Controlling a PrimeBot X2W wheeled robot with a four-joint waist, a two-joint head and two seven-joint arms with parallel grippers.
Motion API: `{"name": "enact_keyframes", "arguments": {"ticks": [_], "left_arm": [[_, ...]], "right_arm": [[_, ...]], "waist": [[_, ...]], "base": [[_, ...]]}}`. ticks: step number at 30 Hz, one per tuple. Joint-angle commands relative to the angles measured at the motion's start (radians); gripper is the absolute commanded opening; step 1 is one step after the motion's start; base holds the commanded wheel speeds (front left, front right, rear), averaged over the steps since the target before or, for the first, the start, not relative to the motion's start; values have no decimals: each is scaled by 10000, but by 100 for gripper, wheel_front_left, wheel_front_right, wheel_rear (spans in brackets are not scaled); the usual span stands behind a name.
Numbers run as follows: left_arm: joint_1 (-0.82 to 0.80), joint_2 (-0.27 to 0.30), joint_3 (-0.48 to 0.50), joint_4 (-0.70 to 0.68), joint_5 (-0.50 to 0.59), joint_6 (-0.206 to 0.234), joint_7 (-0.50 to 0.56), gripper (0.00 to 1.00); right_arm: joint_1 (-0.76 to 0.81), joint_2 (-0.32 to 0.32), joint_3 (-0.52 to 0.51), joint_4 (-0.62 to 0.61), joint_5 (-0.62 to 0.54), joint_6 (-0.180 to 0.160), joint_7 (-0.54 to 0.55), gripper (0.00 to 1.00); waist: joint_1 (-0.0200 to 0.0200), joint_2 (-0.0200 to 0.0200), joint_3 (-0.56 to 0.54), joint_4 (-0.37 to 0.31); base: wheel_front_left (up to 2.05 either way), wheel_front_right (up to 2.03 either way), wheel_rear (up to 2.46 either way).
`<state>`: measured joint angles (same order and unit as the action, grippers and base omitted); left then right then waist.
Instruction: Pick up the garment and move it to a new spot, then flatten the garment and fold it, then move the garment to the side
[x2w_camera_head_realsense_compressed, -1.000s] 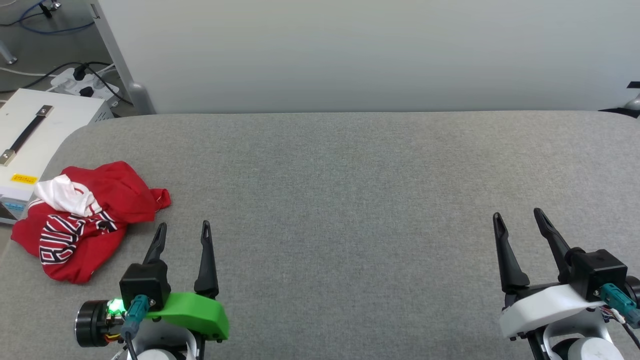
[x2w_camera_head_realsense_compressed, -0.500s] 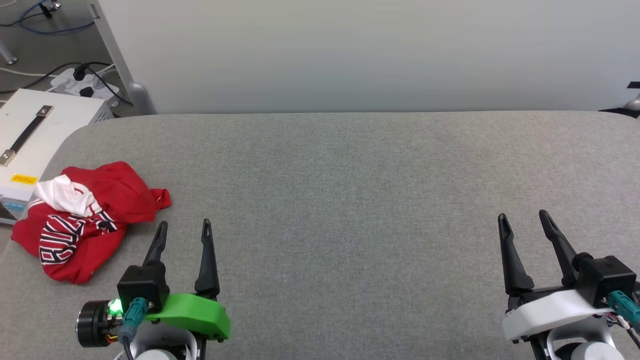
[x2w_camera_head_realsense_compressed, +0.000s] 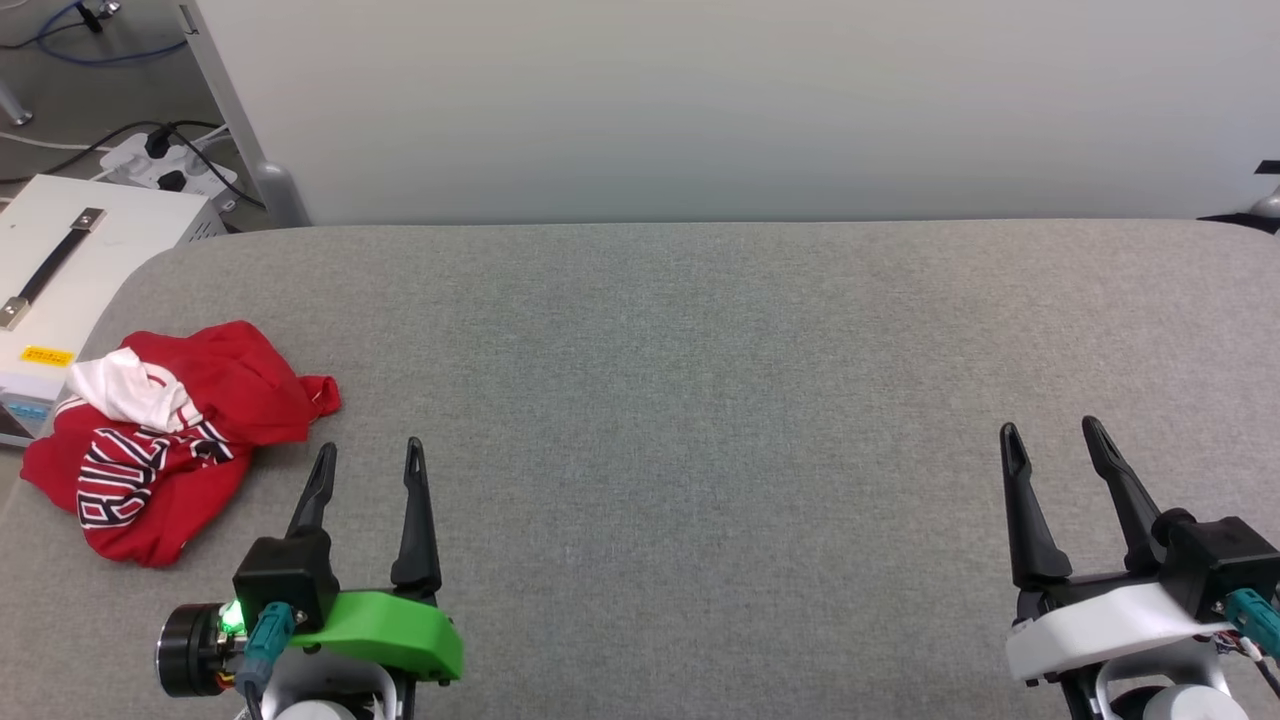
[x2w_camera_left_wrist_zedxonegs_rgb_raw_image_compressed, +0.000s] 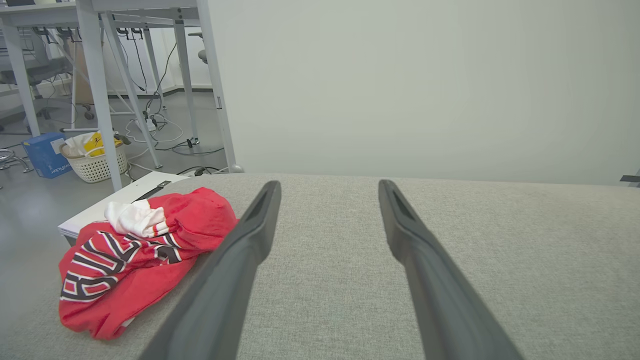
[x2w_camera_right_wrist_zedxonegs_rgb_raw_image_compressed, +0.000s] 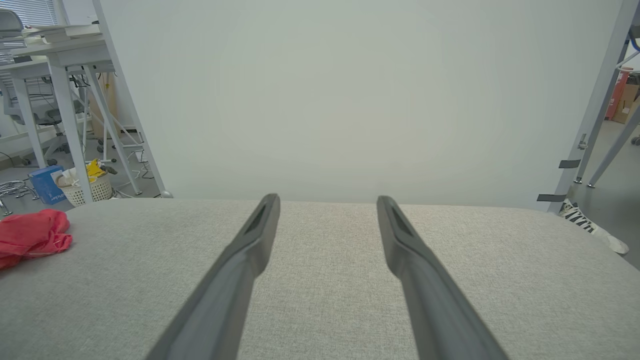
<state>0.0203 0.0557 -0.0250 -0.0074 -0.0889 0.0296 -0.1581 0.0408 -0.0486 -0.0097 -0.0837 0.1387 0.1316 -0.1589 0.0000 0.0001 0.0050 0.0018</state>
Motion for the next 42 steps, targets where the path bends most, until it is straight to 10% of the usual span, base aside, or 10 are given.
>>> {"name": "enact_keyframes", "arguments": {"ticks": [1,42], "left_arm": [[104,-35,-9,42,-71,-25,-97,100],[93,-53,-182,490,-400,144,-951,100]], "right_arm": [[160,-12,17,-69,97,-6,-102,100],[423,-16,181,-86,157,-9,-944,100]], "waist": [[0,-1,4,-3],[0,-1,156,271]], "base": [[0,0,0],[0,0,0]]}}
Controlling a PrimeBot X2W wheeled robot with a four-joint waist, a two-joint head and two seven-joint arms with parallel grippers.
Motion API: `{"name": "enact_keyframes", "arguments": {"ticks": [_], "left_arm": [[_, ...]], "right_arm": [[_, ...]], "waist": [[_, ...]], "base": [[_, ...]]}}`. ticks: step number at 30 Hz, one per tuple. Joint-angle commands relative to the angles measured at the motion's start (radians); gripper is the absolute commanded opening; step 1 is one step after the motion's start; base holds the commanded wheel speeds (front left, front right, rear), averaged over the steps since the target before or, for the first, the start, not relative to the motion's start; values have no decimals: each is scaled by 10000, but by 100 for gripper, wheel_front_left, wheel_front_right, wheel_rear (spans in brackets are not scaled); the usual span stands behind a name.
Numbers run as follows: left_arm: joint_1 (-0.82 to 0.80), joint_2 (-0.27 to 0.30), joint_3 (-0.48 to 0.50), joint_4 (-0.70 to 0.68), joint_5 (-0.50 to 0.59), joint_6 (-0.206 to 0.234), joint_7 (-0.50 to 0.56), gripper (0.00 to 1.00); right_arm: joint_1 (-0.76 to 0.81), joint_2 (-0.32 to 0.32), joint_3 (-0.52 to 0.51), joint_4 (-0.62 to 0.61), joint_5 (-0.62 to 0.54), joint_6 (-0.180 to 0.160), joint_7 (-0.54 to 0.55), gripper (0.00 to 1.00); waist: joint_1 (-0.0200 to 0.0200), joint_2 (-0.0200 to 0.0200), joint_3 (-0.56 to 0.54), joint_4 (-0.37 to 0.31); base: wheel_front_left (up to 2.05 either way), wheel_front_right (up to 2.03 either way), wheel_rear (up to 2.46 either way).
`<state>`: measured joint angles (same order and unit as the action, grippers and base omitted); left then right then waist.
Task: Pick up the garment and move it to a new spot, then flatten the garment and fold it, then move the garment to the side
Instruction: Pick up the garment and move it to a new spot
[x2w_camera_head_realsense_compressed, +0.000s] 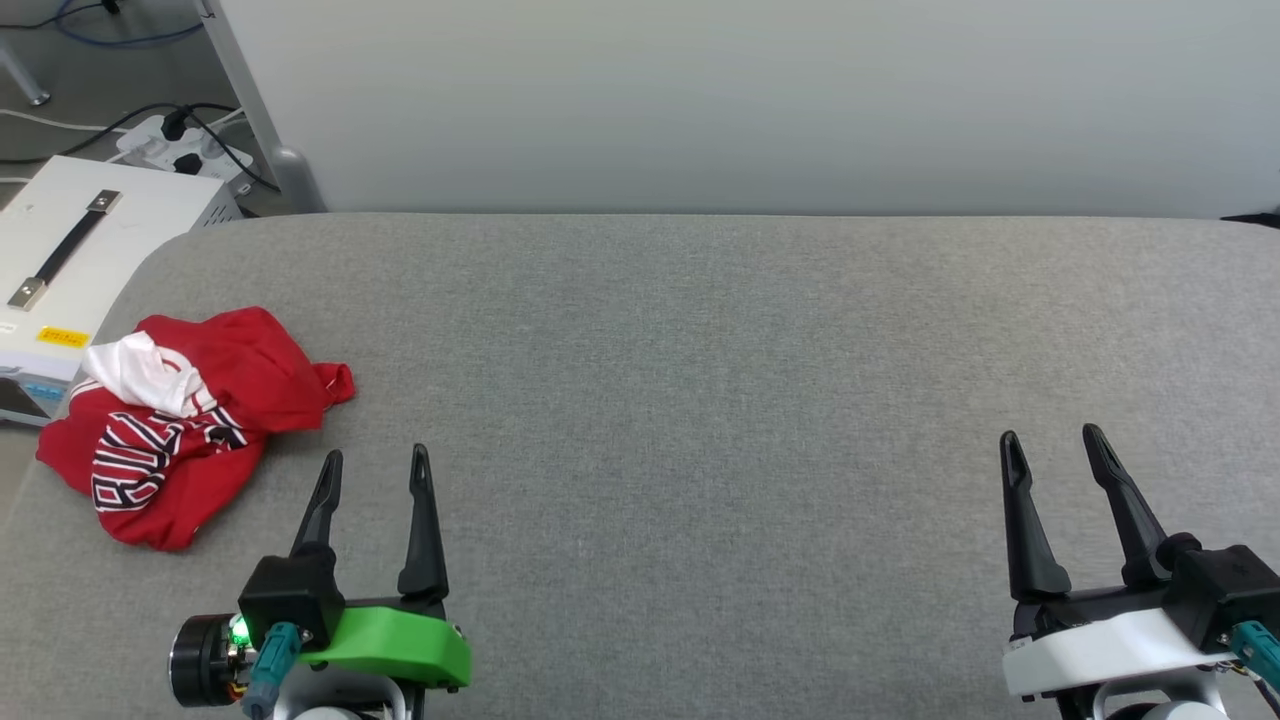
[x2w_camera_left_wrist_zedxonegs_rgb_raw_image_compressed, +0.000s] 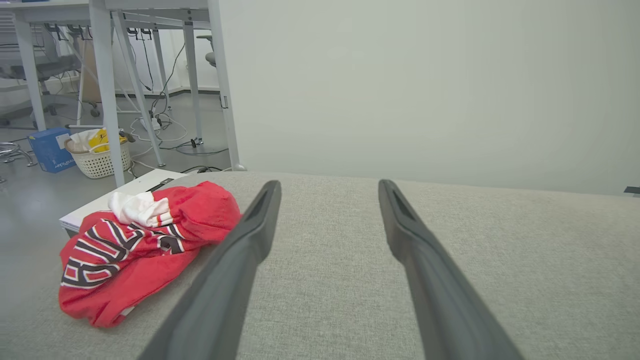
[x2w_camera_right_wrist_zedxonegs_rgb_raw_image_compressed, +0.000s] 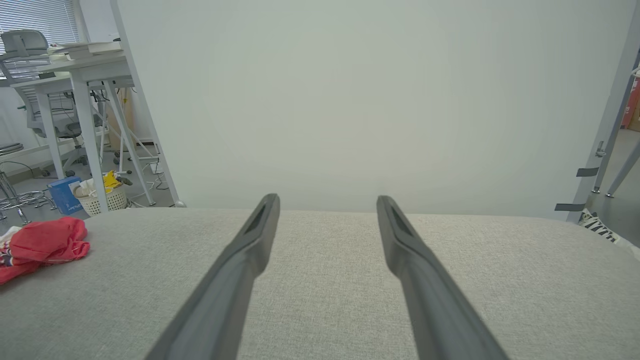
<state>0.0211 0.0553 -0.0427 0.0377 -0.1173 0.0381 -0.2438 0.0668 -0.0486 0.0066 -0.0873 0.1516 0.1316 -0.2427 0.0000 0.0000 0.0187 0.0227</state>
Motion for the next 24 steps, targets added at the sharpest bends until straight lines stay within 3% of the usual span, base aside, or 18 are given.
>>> {"name": "enact_keyframes", "arguments": {"ticks": [1,11,24], "left_arm": [[69,-50,-4,64,-123,82,-117,100],[-27,-51,128,189,-193,240,-180,100],[-108,-51,479,193,-358,339,-180,100]], "right_arm": [[167,-16,28,-49,27,-9,-129,100],[133,-16,151,-4,-81,-9,-191,100],[37,-16,337,0,-227,-9,-191,100]], "waist": [[0,0,38,130],[0,0,230,1079],[0,0,488,2786]], "base": [[0,0,0],[0,0,0],[0,0,0]]}}
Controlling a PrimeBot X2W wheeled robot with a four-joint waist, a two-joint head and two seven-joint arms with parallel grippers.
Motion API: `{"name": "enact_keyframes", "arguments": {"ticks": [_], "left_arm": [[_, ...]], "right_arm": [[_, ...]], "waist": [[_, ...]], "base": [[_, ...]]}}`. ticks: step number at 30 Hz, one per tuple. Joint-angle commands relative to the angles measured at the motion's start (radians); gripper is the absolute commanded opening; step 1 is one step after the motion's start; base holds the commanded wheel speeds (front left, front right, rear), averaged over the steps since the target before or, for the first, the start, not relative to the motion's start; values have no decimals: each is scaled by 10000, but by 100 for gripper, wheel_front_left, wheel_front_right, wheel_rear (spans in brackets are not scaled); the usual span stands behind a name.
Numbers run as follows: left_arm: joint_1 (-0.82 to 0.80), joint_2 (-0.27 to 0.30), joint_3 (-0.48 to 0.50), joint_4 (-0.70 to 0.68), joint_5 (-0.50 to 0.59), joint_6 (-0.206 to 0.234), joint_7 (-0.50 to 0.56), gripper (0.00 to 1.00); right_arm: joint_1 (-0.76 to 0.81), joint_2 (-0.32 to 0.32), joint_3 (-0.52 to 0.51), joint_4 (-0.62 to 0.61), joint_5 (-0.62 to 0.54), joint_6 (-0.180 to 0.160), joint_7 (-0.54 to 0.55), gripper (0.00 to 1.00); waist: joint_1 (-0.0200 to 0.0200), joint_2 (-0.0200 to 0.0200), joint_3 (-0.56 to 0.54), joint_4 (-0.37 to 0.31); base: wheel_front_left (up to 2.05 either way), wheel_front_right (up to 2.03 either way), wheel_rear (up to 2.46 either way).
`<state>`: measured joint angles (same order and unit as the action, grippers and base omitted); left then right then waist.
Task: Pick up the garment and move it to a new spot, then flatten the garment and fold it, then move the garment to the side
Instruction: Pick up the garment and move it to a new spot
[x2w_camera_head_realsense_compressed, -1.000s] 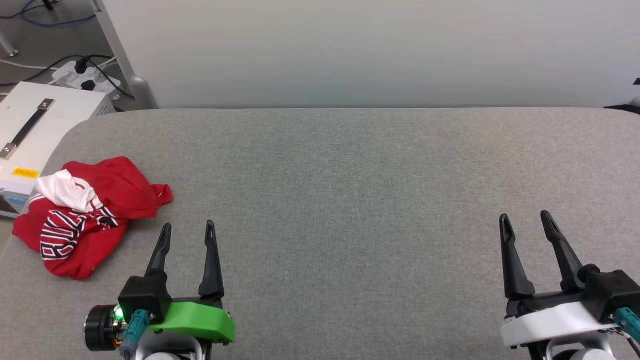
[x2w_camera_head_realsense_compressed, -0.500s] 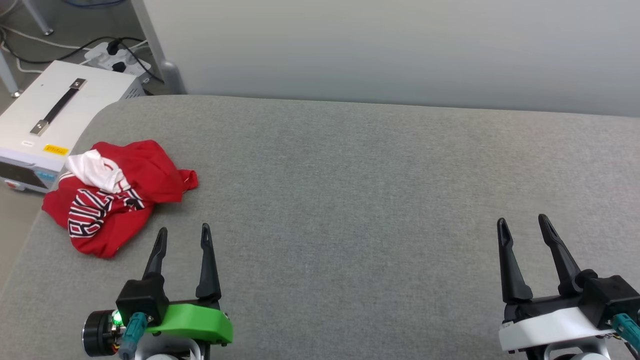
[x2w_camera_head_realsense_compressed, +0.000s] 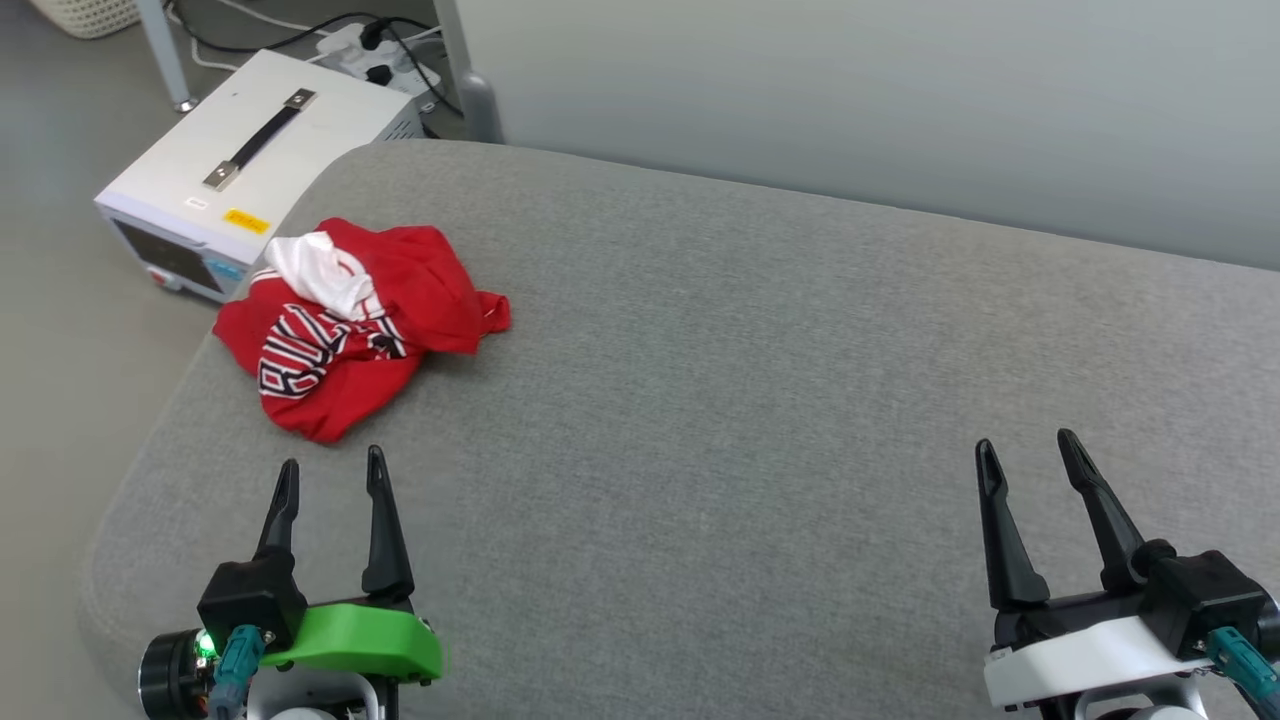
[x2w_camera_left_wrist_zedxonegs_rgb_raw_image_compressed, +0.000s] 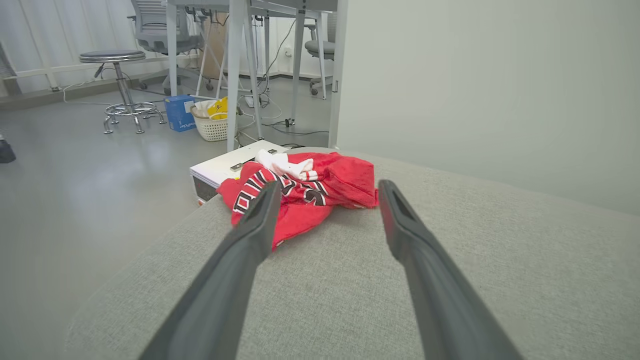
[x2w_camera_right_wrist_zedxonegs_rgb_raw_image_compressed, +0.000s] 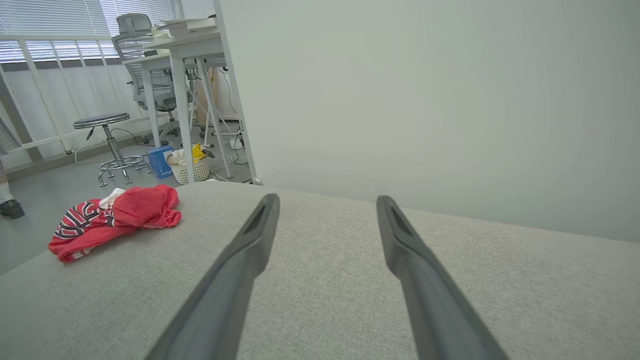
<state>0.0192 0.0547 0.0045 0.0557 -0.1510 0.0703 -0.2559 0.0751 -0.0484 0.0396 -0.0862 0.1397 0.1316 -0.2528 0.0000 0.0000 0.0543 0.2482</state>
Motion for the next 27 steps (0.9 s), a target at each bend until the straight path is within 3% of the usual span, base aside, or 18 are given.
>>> {"name": "enact_keyframes", "arguments": {"ticks": [1,8,15,23,27], "left_arm": [[-86,-45,36,15,-40,28,-59,100],[-38,-45,132,27,-242,105,-59,100],[87,-45,493,2,-456,163,-59,100],[-1,-45,878,51,-623,-162,-59,100],[-470,-45,1383,130,-591,-680,-59,100]], "right_arm": [[-59,-18,36,-14,-120,-9,-90,100],[-148,-18,175,-36,-225,-9,-90,100],[-231,-18,342,-16,-259,-9,-90,100],[-262,-18,468,-16,-292,-9,-90,100],[-343,-18,469,-57,-408,-9,-90,100]], "waist": [[0,0,150,666],[0,0,270,1499],[0,0,301,1870],[0,0,378,1780],[0,0,558,1565]], "base": [[0,0,0],[0,0,0],[0,0,0],[0,0,0],[0,0,0]]}}
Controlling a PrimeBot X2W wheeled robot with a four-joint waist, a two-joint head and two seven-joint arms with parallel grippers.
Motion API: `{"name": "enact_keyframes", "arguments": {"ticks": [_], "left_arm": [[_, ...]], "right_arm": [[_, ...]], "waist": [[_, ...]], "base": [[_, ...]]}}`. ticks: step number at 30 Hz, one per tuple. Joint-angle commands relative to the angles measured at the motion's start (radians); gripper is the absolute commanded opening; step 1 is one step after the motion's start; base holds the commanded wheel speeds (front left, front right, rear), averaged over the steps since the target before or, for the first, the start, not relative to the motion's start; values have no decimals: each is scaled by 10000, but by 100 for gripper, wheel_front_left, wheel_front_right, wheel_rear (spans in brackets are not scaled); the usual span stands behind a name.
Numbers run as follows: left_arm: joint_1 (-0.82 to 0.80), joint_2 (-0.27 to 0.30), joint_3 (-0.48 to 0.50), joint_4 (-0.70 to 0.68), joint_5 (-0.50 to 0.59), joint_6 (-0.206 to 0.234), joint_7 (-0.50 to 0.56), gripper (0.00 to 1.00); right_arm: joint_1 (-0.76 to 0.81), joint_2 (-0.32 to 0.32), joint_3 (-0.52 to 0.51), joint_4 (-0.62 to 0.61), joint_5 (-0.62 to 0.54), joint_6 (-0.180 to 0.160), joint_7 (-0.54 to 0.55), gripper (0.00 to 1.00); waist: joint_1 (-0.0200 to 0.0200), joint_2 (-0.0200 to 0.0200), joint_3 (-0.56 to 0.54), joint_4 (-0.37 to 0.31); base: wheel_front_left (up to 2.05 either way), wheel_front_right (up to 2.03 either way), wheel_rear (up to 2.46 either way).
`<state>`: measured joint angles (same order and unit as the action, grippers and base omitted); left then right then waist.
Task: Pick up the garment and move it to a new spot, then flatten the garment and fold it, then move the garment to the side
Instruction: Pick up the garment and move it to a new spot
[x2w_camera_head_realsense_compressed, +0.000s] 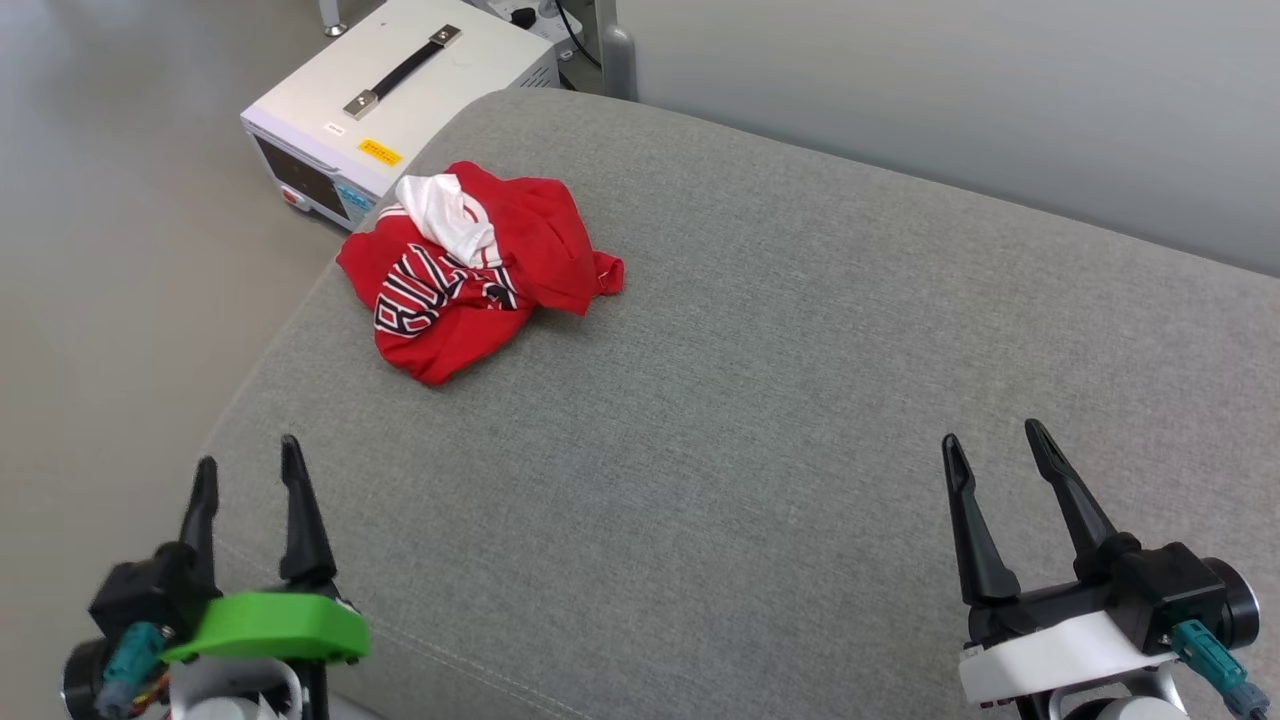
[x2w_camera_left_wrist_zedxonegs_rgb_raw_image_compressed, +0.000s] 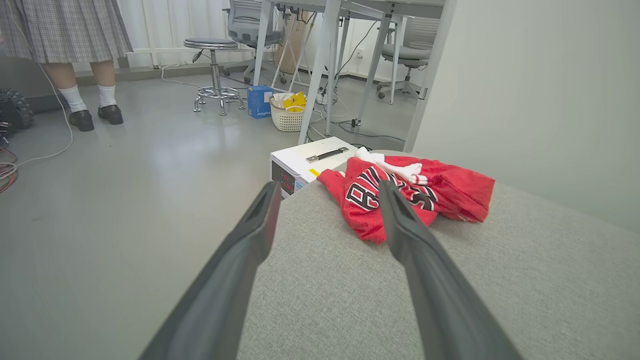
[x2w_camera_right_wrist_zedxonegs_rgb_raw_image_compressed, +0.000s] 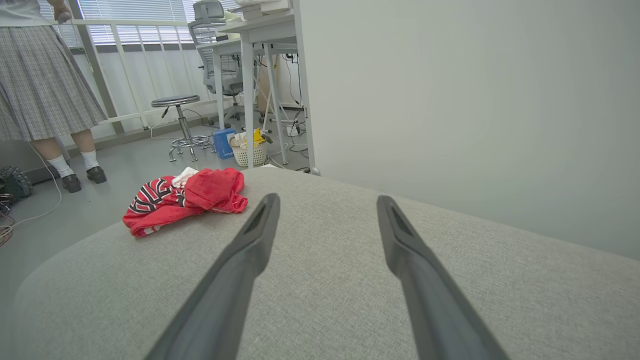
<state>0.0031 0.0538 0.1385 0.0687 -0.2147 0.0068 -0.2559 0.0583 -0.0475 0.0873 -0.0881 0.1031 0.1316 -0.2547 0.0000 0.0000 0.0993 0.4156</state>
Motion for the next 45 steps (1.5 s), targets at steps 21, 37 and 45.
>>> {"name": "enact_keyframes", "arguments": {"ticks": [21,37,45], "left_arm": [[-7128,4783,-1699,2615,-2936,-1372,162,100],[-9449,6801,-5367,3490,-6892,-1374,7173,100],[-9833,6637,-6607,3845,-6886,-1359,9469,100]], "right_arm": [[-1831,-485,23,-1187,-857,-9,-70,100],[-2397,-714,-29,-1673,-895,-9,-70,100],[-2590,-798,9,-1706,-910,-9,-70,100]], "waist": [[0,0,3091,-1510],[0,0,4026,-2034],[0,0,4514,-2124]], "base": [[0,0,0],[0,0,0],[0,0,0]]}}
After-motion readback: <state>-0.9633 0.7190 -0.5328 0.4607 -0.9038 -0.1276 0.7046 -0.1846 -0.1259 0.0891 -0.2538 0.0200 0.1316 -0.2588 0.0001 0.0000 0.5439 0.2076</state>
